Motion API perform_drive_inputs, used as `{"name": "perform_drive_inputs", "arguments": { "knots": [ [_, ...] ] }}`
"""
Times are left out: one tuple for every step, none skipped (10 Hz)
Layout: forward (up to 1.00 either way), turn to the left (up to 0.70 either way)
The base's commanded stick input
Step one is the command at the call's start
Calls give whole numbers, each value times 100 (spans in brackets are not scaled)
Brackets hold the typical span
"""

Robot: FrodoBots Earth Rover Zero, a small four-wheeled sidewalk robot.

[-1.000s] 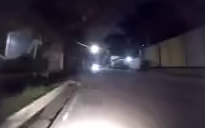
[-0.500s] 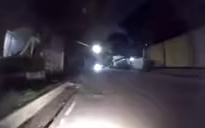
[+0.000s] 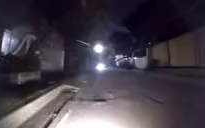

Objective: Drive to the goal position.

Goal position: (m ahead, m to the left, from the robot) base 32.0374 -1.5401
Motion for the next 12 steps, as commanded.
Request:
{"name": "perform_drive_inputs", "arguments": {
  "knots": [
    [70,0],
    [70,0],
    [70,0],
    [70,0],
    [70,0],
    [70,0],
    [70,0],
    [70,0],
    [70,0],
    [70,0],
    [70,0],
    [70,-4]
  ]
}}
